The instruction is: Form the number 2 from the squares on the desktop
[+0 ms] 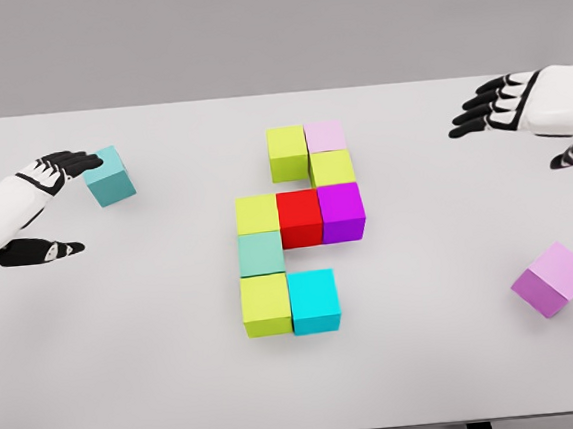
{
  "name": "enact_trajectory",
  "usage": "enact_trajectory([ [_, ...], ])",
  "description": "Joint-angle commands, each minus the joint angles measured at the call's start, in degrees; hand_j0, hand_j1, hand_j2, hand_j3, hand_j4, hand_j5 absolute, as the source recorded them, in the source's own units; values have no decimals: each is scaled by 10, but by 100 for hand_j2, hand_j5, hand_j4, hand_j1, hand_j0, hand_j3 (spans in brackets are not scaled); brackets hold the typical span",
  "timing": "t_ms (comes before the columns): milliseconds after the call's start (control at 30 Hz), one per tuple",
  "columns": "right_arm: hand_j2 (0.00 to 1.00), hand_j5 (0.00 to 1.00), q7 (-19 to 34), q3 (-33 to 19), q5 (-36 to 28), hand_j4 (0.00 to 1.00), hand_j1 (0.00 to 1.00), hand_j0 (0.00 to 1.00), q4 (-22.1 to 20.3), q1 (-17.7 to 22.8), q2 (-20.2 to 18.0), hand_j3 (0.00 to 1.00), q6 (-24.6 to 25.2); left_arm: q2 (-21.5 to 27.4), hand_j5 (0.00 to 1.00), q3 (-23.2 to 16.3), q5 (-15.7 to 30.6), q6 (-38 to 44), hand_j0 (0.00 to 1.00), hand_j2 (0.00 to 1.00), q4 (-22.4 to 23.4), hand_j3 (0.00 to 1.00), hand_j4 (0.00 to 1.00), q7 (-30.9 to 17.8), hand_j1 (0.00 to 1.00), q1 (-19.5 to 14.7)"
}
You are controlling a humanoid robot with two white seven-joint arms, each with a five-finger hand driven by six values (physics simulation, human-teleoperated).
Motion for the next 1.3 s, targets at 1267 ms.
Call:
enact_trajectory([
  [1267, 100, 100, 0, 255, -145, 100, 100, 100, 8, -9, -163, 100, 2, -26, 100, -52, 99, 700, 100, 100, -86, 100, 100, -283, 100, -216],
])
